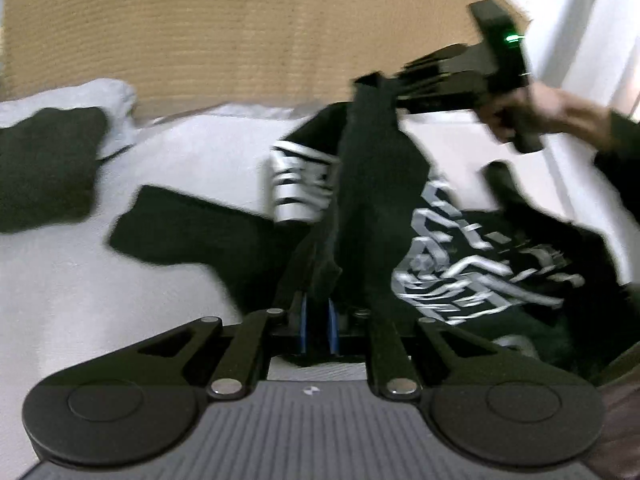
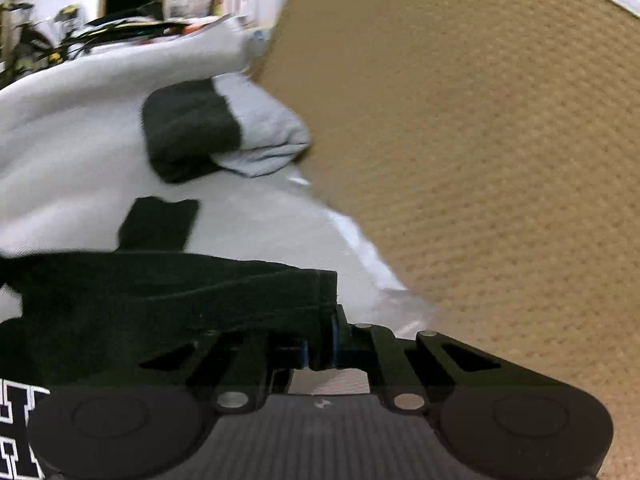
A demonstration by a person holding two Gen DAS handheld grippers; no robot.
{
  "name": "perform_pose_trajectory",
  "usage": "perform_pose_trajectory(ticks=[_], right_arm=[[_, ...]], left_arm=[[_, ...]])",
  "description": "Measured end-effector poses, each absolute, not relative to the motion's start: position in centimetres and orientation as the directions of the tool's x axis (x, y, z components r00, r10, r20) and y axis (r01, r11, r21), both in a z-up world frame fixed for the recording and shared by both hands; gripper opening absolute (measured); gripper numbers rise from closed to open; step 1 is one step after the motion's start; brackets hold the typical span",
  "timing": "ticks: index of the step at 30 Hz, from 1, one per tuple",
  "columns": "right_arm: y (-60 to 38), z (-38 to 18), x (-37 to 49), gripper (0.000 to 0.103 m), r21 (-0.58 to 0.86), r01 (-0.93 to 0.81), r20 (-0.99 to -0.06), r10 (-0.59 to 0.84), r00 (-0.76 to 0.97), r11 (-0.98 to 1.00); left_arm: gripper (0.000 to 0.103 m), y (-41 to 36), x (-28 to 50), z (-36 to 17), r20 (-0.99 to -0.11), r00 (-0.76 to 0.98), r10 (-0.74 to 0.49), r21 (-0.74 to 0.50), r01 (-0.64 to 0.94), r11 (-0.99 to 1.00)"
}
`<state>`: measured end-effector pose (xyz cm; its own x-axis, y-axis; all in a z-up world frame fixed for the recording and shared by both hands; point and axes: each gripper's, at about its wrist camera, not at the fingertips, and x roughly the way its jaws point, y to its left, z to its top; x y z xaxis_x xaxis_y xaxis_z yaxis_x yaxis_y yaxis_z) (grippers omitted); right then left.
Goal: Fold clothes
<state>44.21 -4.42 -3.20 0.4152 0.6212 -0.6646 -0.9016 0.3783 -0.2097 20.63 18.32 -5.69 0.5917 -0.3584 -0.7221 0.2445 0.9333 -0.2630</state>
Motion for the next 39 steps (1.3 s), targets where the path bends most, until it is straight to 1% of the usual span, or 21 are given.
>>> perform_pose_trajectory(ticks=[2,5,7,10,11,13,14,15,16,17,18,19,22,24,25,26,27,29,32,34,39], right_arm=[[-5.0,-3.3,44.6,0.011,-0.197,-0.890,-0.651,0.624,0.433,0.412],[-6.6,-3.6,44.7,0.011,-0.179,-0.871,-0.625,0.631,0.460,0.457],[-8.2,-3.7,44.8,0.011,-0.165,-0.858,-0.613,0.632,0.475,0.486],[-10.5,-3.4,44.9,0.012,-0.161,-0.843,-0.612,0.619,0.493,0.513],[-11.1,-3.6,45.0,0.013,-0.159,-0.837,-0.617,0.610,0.498,0.524],[-12.4,-4.3,45.5,0.020,-0.125,-0.824,-0.641,0.589,0.493,0.553],[-13.0,-4.7,45.6,0.020,-0.115,-0.814,-0.647,0.579,0.496,0.569],[-13.4,-5.0,45.5,0.024,-0.110,-0.804,-0.646,0.573,0.505,0.584],[-13.6,-5.1,45.2,0.031,-0.104,-0.794,-0.643,0.568,0.514,0.600],[-13.9,-5.2,45.0,0.035,-0.097,-0.783,-0.640,0.564,0.522,0.615],[-14.1,-5.3,44.7,0.044,-0.091,-0.772,-0.638,0.558,0.531,0.629],[-14.3,-5.2,44.4,0.047,-0.092,-0.764,-0.639,0.551,0.537,0.638],[-14.6,-4.6,43.4,0.047,-0.076,-0.759,-0.654,0.543,0.528,0.647],[-14.7,-4.0,42.5,0.047,-0.066,-0.748,-0.672,0.524,0.523,0.661],[-14.9,-3.5,41.9,0.047,-0.071,-0.730,-0.674,0.507,0.538,0.679],[-15.0,-3.1,41.3,0.047,-0.077,-0.713,-0.674,0.490,0.552,0.697],[-15.2,-2.5,40.4,0.047,-0.085,-0.698,-0.660,0.485,0.574,0.710],[-15.6,-1.3,38.7,0.049,-0.103,-0.672,-0.632,0.473,0.614,0.734],[-12.9,-1.8,34.7,0.050,-0.150,-0.714,-0.637,0.486,0.599,0.683],[-11.1,-2.1,32.0,0.050,-0.182,-0.740,-0.641,0.493,0.588,0.647],[-6.6,-2.8,25.3,0.052,-0.257,-0.796,-0.652,0.509,0.561,0.548]], left_arm=[[0.012,15.9,20.8,-5.5,-0.703,0.563,-0.435,-0.311,0.306,0.900],[0.012,11.9,21.9,-5.3,-0.708,0.537,-0.458,-0.259,0.407,0.876],[0.008,10.0,22.3,-5.7,-0.702,0.522,-0.485,-0.256,0.451,0.855],[0.008,7.9,22.5,-6.3,-0.692,0.505,-0.516,-0.258,0.495,0.830],[0.008,7.4,22.5,-6.5,-0.689,0.500,-0.525,-0.260,0.506,0.823],[0.009,7.2,22.5,-6.6,-0.693,0.508,-0.512,-0.246,0.501,0.830],[0.009,7.4,22.4,-6.5,-0.689,0.515,-0.510,-0.246,0.495,0.833],[0.012,7.7,22.3,-6.3,-0.685,0.523,-0.507,-0.246,0.489,0.837],[0.013,8.5,22.2,-6.1,-0.683,0.537,-0.495,-0.247,0.468,0.848],[0.013,9.5,22.1,-5.9,-0.680,0.553,-0.480,-0.248,0.443,0.862],[0.013,10.6,22.1,-5.8,-0.685,0.568,-0.456,-0.242,0.413,0.878],[0.014,11.8,22.1,-5.7,-0.691,0.582,-0.429,-0.234,0.381,0.894],[0.015,15.3,22.4,-5.6,-0.714,0.610,-0.344,-0.210,0.282,0.936],[0.015,17.2,22.4,-5.8,-0.714,0.624,-0.319,-0.226,0.225,0.948],[0.020,18.1,22.4,-5.9,-0.713,0.630,-0.307,-0.236,0.197,0.952],[0.021,19.1,22.3,-6.2,-0.710,0.635,-0.305,-0.261,0.166,0.951],[0.023,20.0,22.2,-6.4,-0.706,0.639,-0.305,-0.289,0.134,0.948],[0.023,21.3,21.9,-6.9,-0.709,0.646,-0.284,-0.306,0.081,0.949],[0.023,22.6,21.7,-7.4,-0.716,0.653,-0.247,-0.295,0.038,0.955],[0.026,23.4,21.5,-7.6,-0.721,0.657,-0.223,-0.287,0.011,0.958],[0.026,25.0,21.2,-8.8,-0.733,0.641,-0.227,-0.311,-0.020,0.950]])
